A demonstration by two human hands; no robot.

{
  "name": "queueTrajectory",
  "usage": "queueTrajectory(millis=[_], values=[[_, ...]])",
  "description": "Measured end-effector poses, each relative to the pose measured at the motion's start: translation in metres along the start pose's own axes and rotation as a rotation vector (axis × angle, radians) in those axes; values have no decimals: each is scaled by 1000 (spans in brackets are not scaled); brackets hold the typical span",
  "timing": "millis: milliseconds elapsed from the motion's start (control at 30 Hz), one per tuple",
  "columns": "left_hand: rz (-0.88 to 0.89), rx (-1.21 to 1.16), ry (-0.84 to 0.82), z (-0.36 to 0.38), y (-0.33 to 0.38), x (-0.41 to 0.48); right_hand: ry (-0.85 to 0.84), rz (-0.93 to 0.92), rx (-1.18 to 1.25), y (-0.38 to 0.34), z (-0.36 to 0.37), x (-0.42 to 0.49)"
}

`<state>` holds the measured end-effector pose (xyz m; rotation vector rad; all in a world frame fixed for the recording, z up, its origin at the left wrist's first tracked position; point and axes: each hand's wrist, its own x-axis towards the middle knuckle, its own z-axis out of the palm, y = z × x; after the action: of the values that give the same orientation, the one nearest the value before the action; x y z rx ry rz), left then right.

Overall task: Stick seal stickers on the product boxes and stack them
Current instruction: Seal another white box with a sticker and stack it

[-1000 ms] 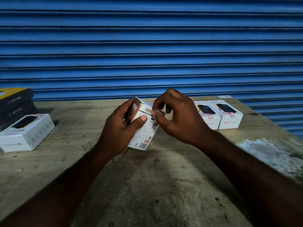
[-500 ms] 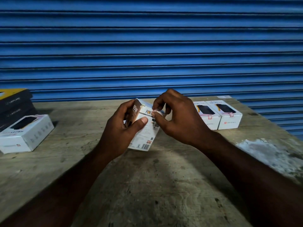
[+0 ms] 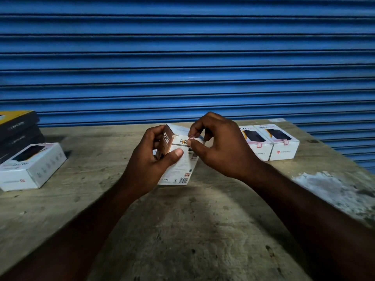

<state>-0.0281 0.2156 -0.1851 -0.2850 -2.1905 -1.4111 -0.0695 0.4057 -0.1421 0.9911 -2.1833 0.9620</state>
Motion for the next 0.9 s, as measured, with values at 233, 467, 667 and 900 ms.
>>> queueTrajectory(millis=[233, 467, 667, 900], values=[[3, 14, -32, -2, -1, 0, -72, 5, -32, 1, -2, 1], [38, 31, -62, -2, -1, -1, -112, -83, -263, -8, -6, 2], [39, 6, -93, -2, -1, -1, -158, -155, -361, -17, -13, 2], [138, -89, -165, 0, 2, -1, -144, -113, -207, -13, -17, 3]])
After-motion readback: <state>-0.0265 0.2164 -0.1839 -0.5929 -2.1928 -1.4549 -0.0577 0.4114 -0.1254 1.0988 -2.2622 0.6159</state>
